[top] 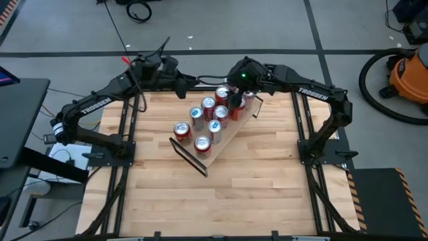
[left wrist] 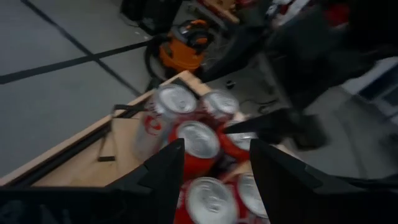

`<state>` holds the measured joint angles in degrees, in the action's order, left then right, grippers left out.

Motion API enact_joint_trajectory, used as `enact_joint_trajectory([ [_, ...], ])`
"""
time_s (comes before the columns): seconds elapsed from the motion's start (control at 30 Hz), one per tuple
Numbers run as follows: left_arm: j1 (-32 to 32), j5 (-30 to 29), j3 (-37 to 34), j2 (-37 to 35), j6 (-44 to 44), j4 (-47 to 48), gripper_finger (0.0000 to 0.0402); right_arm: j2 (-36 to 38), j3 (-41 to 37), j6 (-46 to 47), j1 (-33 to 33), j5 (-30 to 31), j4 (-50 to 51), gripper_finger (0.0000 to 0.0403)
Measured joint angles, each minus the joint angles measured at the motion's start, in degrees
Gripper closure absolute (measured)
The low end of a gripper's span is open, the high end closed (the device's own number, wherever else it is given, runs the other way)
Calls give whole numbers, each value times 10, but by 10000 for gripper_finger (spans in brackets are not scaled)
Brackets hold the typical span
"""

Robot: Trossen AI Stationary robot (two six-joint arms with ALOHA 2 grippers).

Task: Place canned beverage on shelf
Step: Adjust the soda cans on the shelf

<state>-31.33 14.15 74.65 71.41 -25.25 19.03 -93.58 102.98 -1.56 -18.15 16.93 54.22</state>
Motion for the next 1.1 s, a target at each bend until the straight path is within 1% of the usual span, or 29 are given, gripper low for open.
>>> enact_joint_trajectory([
  [0.1, 0, -25, 0, 19, 9, -5, 209, 0, 0, 0, 0, -2, -12, 54],
  [0.3, 0, -40, 0, 67, 10, -26, 209, 0, 0, -1, 0, -3, -19, 54],
  [0.5, 0, -41, 0, 122, 14, -53, 209, 0, -11, -1, 0, -5, -23, 54],
  [0.67, 0, -41, 0, 155, 15, -82, 209, 0, -18, -1, 0, -5, -23, 54],
  [0.9, 1, -40, 0, 175, 2, -76, 209, 0, -19, 13, 0, -5, -23, 54],
  [1.1, 8, -12, 0, 175, -2, -76, 209, 0, -19, 14, 0, -5, -23, 54],
])
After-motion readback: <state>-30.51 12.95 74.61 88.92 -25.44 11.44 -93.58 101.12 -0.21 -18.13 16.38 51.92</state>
